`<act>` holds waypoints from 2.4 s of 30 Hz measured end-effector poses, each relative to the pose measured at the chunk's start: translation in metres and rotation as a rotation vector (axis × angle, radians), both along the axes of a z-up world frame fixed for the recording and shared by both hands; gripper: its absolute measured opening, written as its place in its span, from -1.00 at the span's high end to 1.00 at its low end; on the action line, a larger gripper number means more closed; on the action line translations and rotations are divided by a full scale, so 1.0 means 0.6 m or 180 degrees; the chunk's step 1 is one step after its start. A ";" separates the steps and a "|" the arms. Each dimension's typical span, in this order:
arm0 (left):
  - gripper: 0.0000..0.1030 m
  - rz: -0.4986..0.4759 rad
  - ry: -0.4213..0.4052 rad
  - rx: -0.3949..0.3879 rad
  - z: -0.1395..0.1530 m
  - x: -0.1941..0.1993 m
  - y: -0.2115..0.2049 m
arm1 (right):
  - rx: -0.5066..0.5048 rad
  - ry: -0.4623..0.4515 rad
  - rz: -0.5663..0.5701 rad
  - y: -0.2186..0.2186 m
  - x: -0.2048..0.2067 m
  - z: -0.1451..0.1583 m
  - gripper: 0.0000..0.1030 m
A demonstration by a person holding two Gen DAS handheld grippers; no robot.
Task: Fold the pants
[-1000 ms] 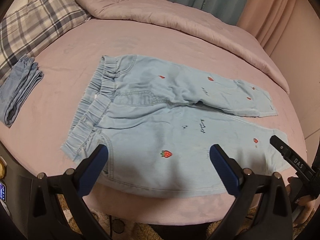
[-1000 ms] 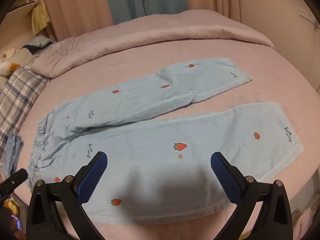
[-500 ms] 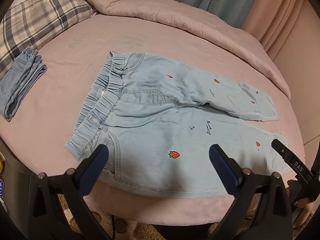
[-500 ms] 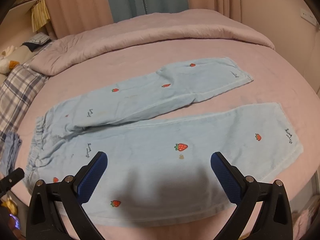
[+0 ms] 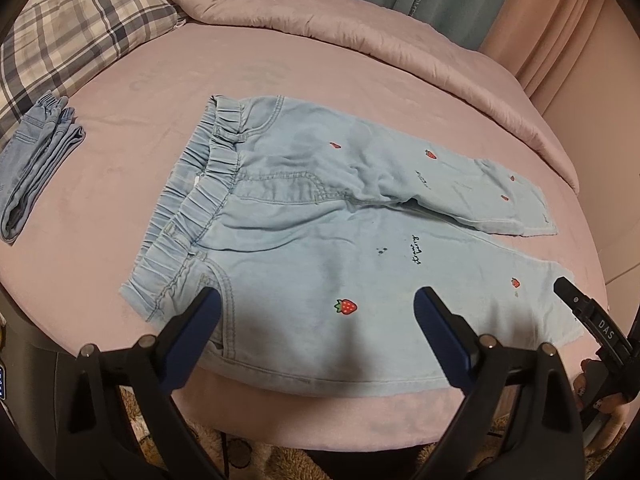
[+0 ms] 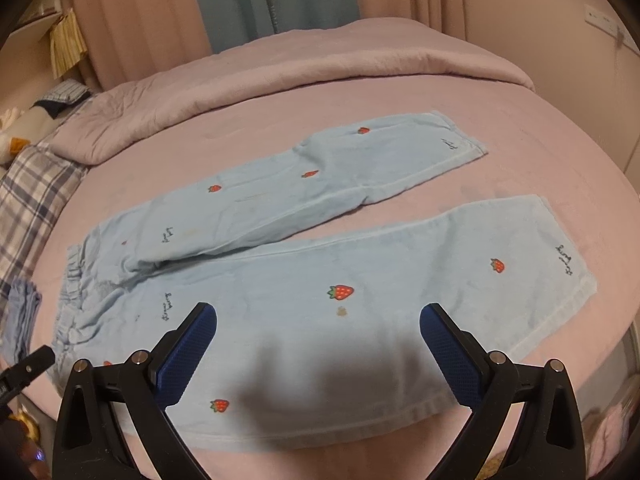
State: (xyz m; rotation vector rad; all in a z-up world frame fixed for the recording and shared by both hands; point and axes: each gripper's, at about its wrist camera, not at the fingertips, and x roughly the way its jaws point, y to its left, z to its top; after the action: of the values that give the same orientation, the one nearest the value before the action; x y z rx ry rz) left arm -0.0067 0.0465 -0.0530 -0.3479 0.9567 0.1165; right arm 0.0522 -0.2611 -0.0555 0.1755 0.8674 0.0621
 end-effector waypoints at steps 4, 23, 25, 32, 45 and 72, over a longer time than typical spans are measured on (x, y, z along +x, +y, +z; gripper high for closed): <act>-0.86 0.0022 0.0014 0.0017 -0.003 0.002 0.001 | 0.0032 0.0018 -0.0047 -0.011 -0.001 -0.002 -0.96; -0.69 0.0892 0.0230 0.0200 -0.039 -0.019 0.147 | 0.0328 0.0402 -0.1267 -0.241 -0.015 -0.058 -0.64; -0.65 0.0972 0.0303 0.0188 -0.052 -0.019 0.160 | 0.0355 0.0494 -0.1482 -0.276 -0.020 -0.073 -0.57; -0.09 0.1033 0.0543 -0.0396 -0.113 -0.020 0.202 | 0.0699 0.0617 -0.1693 -0.341 -0.024 -0.116 -0.40; 0.49 0.0963 0.0167 -0.0695 -0.087 -0.077 0.216 | 0.0864 0.0114 -0.1460 -0.363 -0.032 -0.044 0.85; -0.75 0.0231 -0.0048 -0.0705 0.017 0.077 0.057 | 0.0680 0.0245 -0.0324 -0.111 0.273 0.062 -0.62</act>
State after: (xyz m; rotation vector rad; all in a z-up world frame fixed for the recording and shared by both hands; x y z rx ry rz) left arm 0.0393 0.0806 -0.0426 -0.5871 0.9445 0.0739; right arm 0.2159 -0.3277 -0.0181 0.4240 0.9268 0.0529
